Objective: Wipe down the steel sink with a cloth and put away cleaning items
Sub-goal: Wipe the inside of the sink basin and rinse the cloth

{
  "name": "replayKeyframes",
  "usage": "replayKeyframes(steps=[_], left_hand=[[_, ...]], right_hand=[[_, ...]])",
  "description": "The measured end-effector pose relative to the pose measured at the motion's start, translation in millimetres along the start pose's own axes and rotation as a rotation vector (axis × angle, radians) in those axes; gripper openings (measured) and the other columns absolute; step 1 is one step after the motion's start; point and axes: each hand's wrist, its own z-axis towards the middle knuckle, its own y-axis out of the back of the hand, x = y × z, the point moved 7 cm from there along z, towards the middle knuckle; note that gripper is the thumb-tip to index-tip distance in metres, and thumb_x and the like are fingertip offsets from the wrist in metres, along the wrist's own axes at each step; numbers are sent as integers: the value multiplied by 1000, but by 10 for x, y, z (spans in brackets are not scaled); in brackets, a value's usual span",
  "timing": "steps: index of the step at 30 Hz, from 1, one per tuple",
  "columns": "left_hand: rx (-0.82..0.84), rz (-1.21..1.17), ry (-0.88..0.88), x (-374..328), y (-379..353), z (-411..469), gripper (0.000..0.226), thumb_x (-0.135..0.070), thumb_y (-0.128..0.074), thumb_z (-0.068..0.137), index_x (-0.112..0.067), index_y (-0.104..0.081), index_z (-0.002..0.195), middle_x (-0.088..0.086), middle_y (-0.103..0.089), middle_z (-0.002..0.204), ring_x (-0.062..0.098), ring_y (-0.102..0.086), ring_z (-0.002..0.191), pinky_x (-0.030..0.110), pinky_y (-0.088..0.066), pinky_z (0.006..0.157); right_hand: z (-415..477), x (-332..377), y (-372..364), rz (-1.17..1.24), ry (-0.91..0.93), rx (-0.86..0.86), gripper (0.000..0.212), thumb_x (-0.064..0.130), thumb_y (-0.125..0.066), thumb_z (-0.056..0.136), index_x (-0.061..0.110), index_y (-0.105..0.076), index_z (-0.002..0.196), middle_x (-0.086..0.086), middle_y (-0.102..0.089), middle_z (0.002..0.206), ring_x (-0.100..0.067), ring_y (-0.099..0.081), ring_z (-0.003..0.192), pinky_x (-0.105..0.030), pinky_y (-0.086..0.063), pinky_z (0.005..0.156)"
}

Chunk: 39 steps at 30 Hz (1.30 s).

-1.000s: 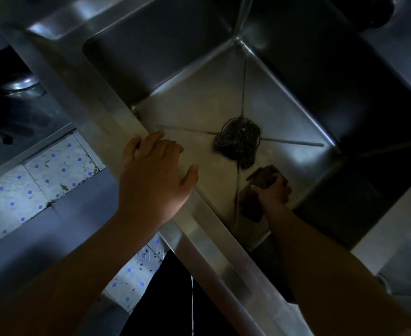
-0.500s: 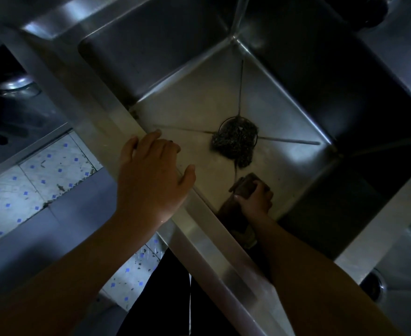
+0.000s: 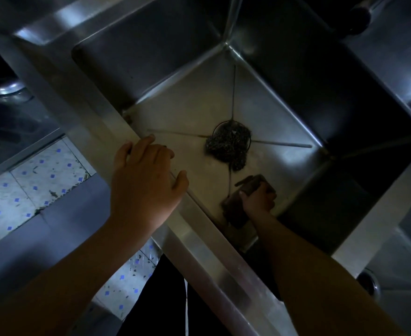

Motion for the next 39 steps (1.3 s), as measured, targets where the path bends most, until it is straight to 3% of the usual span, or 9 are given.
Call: replayKeyframes(steps=[4, 9, 13, 17, 20, 25, 29, 39], left_hand=[[-5, 14, -12, -1, -7, 7, 35, -34, -57, 78, -5, -64, 96, 13, -68, 101, 31, -53, 117, 48, -32, 101], [-13, -2, 12, 24, -14, 20, 34, -35, -57, 76, -7, -64, 93, 12, -68, 99, 30, -53, 116, 46, -31, 102], [-17, -10, 8, 14, -4, 5, 35, -35, -55, 75, -5, -64, 92, 12, -68, 97, 31, -54, 116, 48, -32, 101], [11, -8, 10, 6, -4, 7, 37, -35, -53, 76, -5, -64, 94, 12, -68, 99, 31, -51, 119, 48, -31, 102], [-12, 2, -13, -9, 5, 4, 36, -33, -54, 76, -3, -65, 92, 13, -69, 97, 32, -54, 115, 49, -33, 101], [-21, 3, -15, 11, 1, 12, 36, -36, -53, 76, -5, -65, 90, 12, -69, 96, 31, -54, 116, 48, -32, 101], [-56, -5, -34, 8, 5, 3, 41, -39, -44, 77, -5, -65, 90, 12, -69, 94, 31, -56, 113, 49, -35, 99], [-49, 1, -38, 16, 2, 24, 40, -39, -45, 76, -6, -65, 89, 10, -69, 94, 30, -56, 114, 47, -34, 100]], right_hand=[[305, 184, 211, 6, 52, -59, 70, 25, -63, 88, 16, -24, 145, -21, -12, 150, -42, -24, 133, -43, -25, 109], [538, 155, 463, 83, 14, -125, 68, 27, -60, 89, 13, -25, 145, -22, -21, 149, -39, -26, 134, -45, -25, 109], [184, -3, 200, 46, -71, -54, 76, 31, -60, 89, 14, -16, 148, -21, -12, 152, -40, -25, 134, -40, -26, 109], [-116, 241, -203, -62, 124, 90, 75, 31, -60, 90, 19, -16, 149, -23, -10, 149, -43, -24, 131, -41, -28, 108], [111, 414, -27, -114, 202, 91, 76, 31, -61, 89, 21, -15, 149, -23, -11, 149, -41, -22, 134, -43, -25, 110], [382, 228, 385, -28, 86, -47, 75, 27, -61, 89, 19, -17, 149, -23, -15, 151, -37, -24, 136, -42, -26, 109], [190, 49, 238, -12, 8, -34, 76, 29, -60, 90, 18, -14, 149, -23, -12, 152, -40, -22, 136, -42, -24, 110], [231, 326, 169, -112, 250, 58, 75, 28, -63, 88, 22, -19, 149, -24, -14, 149, -41, -21, 135, -41, -22, 112]])
